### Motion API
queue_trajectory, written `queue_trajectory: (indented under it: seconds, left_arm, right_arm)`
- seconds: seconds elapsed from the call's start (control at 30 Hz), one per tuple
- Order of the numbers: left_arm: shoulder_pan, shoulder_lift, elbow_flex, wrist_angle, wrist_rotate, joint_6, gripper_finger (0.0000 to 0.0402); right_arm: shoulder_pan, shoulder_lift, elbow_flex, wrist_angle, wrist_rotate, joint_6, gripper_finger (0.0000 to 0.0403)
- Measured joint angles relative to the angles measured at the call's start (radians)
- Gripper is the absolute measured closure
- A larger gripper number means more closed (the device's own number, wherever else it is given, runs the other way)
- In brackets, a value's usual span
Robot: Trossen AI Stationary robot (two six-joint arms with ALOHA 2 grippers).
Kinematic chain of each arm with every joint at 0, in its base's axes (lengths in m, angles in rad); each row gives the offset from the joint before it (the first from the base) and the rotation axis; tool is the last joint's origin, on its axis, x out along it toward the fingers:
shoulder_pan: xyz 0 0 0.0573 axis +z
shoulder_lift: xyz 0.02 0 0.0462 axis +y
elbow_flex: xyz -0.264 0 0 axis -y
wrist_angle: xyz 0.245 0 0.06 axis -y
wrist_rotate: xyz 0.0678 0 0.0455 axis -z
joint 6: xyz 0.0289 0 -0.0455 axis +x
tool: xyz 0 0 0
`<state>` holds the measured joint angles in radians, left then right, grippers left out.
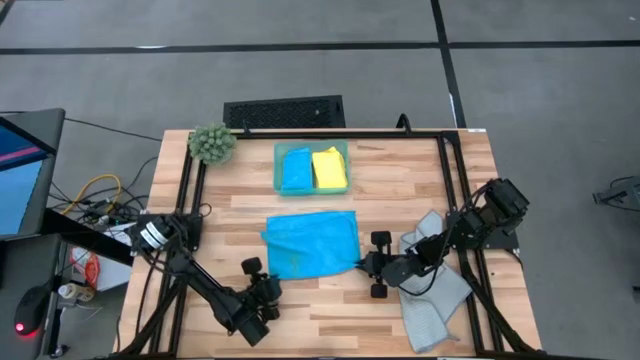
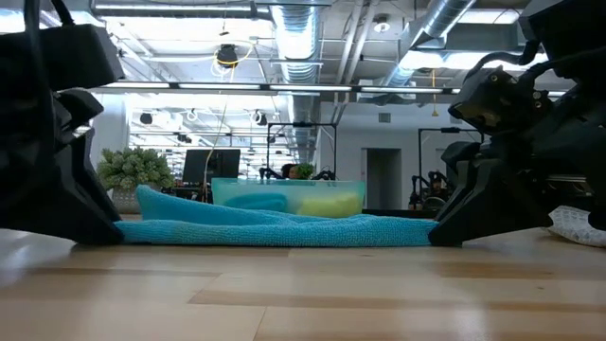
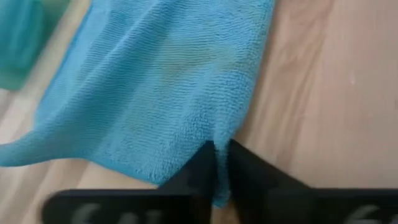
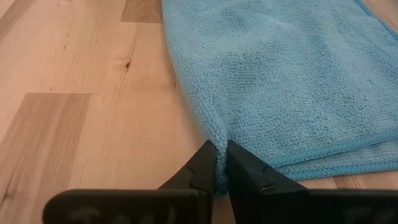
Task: Fold microfiber towels
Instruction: Fold the blue microfiber towel
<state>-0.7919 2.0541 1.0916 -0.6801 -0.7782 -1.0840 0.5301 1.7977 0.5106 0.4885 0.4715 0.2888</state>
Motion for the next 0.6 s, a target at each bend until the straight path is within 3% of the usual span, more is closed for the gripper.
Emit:
queue_trajectory:
  seconds: [0.07,0.23,0.43,0.6]
  left_arm:
    - [0.008,0.0,0.001,0.007,0.01,-0.013,0.0389]
    - [0.029,-0.006,0.035,-0.037,0.037,-0.101,0.0399]
    - [0.03,-0.071,0.192,-0.27,0.075,-0.13,0.0401]
    - [0.031,-0.092,0.353,-0.521,0.063,-0.117,0.0401]
  right_arm:
    - [0.001,0.0,0.001,-0.002,-0.003,0.001,0.0349]
    - [0.023,0.0,0.049,-0.07,0.0,-0.001,0.0391]
    - [0.047,-0.036,0.149,-0.276,0.013,-0.006,0.0391]
    - [0.064,-0.171,0.229,-0.443,0.113,-0.032,0.0391]
